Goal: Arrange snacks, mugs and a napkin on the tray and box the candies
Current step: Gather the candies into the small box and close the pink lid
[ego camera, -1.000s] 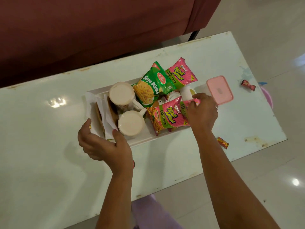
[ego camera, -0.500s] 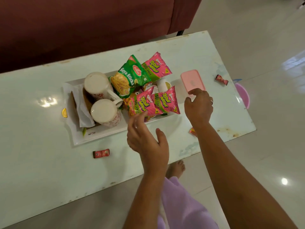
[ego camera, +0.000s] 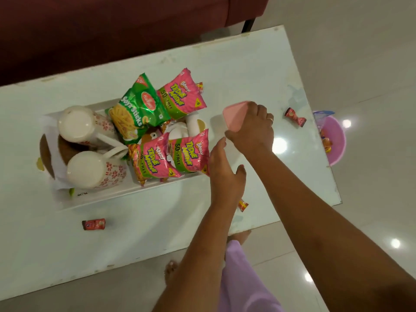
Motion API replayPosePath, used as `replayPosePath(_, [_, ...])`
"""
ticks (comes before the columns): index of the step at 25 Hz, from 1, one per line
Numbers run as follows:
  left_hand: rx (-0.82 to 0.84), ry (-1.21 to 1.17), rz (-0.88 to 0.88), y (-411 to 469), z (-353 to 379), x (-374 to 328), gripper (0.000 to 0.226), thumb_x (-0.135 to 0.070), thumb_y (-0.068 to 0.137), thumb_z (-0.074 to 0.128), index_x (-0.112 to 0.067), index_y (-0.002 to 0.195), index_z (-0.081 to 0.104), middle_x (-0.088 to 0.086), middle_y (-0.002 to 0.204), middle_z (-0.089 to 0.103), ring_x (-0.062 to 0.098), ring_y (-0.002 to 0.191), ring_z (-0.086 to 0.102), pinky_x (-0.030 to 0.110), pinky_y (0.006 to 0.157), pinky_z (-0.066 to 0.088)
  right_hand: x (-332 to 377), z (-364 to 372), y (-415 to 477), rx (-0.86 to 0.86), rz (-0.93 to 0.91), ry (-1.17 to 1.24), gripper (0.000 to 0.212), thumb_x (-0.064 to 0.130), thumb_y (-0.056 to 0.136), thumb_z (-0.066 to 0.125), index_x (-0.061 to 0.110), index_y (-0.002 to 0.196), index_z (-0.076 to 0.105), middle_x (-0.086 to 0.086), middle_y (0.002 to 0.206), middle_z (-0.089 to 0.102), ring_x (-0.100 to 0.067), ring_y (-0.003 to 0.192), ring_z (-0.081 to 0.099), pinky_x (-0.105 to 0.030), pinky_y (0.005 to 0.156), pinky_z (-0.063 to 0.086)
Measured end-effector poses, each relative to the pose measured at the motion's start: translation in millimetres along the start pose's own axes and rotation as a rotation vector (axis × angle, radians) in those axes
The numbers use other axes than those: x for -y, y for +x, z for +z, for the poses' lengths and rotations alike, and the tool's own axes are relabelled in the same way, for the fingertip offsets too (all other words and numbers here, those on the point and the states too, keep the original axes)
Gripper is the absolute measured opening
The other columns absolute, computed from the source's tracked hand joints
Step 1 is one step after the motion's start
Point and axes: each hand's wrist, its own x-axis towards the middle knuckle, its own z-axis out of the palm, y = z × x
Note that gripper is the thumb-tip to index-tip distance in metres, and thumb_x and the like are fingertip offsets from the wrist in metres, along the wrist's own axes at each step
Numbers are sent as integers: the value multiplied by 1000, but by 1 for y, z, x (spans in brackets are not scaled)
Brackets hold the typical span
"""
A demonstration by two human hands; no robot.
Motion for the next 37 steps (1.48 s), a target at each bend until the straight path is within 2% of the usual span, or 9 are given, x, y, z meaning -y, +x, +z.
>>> replayPosePath(4, [43, 142, -1, 29, 26, 1, 91, -7, 76, 75, -22, 147, 19, 4, 155, 24, 20, 142, 26, 29, 108, 33, -25, -14, 18, 103, 9, 232, 103, 41, 59, 82, 14, 140, 25, -11, 136, 45, -34, 126, 42, -44, 100, 40])
replayPosePath(6, [52, 238, 49, 40, 35, 4, 98, -14, 73, 79, -20, 148, 17, 4, 157, 22, 20, 144, 21, 22, 110, 25, -37, -20, 22, 160, 43, 274, 109, 44, 56, 83, 14, 142, 23, -10, 138, 45, -33, 127, 42, -46, 104, 39])
replayPosePath(8, [58, 297, 88, 51, 41, 5, 107, -27, 65, 84, -16, 148, 16, 4, 157, 23, 20, 145, 20, 17, 108, 18, -45, -23, 22, 209, 39, 246, 104, 47, 56, 82, 13, 139, 31, -10, 133, 49, -31, 123, 47, -46, 101, 43])
replayPosePath(12, [119, 297, 144, 68, 47, 4, 123, -40, 52, 89, -12, 148, 17, 6, 154, 30, 21, 142, 27, 23, 109, 27, -53, -30, 21, 262, 60, 316, 86, 48, 54, 80, 11, 125, 48, -8, 117, 58, -27, 107, 55, -45, 90, 50])
replayPosePath(21, [31, 491, 255, 75, 43, 19, 112, -41, 61, 83, 3, 143, 23, 21, 149, 34, 35, 137, 36, 26, 102, 26, -51, -45, 19, 304, 27, 464, 73, 40, 58, 81, 14, 121, 54, 1, 106, 60, -15, 89, 54, -35, 77, 55])
replayPosePath(26, [-42, 285, 108, 72, 48, 17, 125, -40, 57, 86, -15, 149, 6, 7, 154, 27, 19, 139, 29, 7, 97, 23, -67, -54, 49, 287, 336, 1088, 75, 29, 67, 81, 15, 133, 47, -4, 119, 61, -19, 99, 62, -32, 80, 54])
replayPosePath(27, [-62, 258, 84, 69, 49, 18, 125, -40, 57, 87, -17, 149, 6, 6, 154, 26, 18, 140, 28, 1, 96, 19, -70, -55, 60, 209, 322, 1021, 78, 31, 68, 80, 18, 136, 43, -5, 126, 58, -21, 107, 60, -36, 86, 54])
replayPosePath(31, [-145, 245, 48, 59, 53, 23, 120, -42, 60, 85, -14, 149, 10, 7, 153, 27, 16, 138, 27, -14, 86, 5, -69, -44, 99, 12, -32, 170, 73, 38, 72, 75, 21, 134, 40, -9, 132, 51, -33, 120, 45, -44, 94, 44])
replayPosePath(37, [-166, 260, 54, 60, 55, 26, 117, -41, 63, 83, -12, 149, 9, 8, 154, 25, 20, 140, 27, -12, 86, 2, -71, -20, 115, 69, -140, -55, 64, 44, 79, 66, 17, 130, 40, -11, 135, 44, -36, 126, 36, -46, 92, 45])
